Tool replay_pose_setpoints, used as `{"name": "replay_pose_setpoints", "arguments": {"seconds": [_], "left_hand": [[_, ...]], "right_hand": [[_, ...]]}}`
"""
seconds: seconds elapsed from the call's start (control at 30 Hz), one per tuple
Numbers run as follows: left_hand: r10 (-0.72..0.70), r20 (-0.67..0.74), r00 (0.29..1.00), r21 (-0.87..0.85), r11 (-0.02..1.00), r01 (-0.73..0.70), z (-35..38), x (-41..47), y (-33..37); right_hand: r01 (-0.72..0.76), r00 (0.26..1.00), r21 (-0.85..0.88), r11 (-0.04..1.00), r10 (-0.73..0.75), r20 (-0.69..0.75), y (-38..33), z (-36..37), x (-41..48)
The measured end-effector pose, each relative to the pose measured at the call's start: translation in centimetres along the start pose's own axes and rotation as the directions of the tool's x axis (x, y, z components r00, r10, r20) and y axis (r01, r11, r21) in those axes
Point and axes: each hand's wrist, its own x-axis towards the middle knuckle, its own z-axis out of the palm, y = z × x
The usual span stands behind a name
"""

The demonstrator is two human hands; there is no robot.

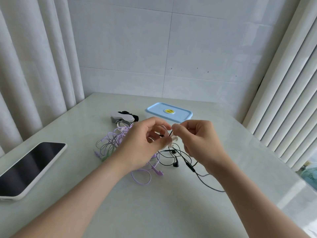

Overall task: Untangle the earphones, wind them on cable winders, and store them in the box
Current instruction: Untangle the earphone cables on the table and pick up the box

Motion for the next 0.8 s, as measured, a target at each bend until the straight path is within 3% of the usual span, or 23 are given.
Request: {"name": "replay_pose_setpoints", "arguments": {"seconds": [0.1,0.17,0.33,0.53,0.67,0.8], "left_hand": [[0.017,0.055,0.998,0.163,0.986,-0.026,0.3,-0.2,-0.2],[0.007,0.061,0.998,0.172,0.985,-0.017,0.6,-0.2,-0.3],[-0.039,0.005,0.999,-0.076,0.996,0.039,0.5,-0.4,0.6],[-0.099,0.04,0.994,-0.346,0.932,0.107,0.1,-0.4,1.0],[-0.097,0.079,0.992,-0.421,0.899,0.121,0.1,-0.5,1.1],[-0.134,0.029,0.991,-0.499,0.857,0.13,-0.3,-0.1,1.1]], "right_hand": [[-0.045,0.993,0.049,0.998,0.05,-0.107,0.5,-0.7,0.6],[-0.066,0.986,0.059,0.996,0.074,-0.149,0.9,-1.0,0.9],[-0.06,0.978,-0.157,0.986,0.026,-0.207,2.1,-0.8,1.3],[0.077,0.962,-0.336,0.939,-0.158,-0.22,2.0,-0.6,1.2],[0.099,0.947,-0.42,0.902,-0.215,-0.239,2.4,-0.5,1.5],[0.143,0.955,-0.43,0.891,-0.239,-0.178,2.7,-0.4,1.4]]}}
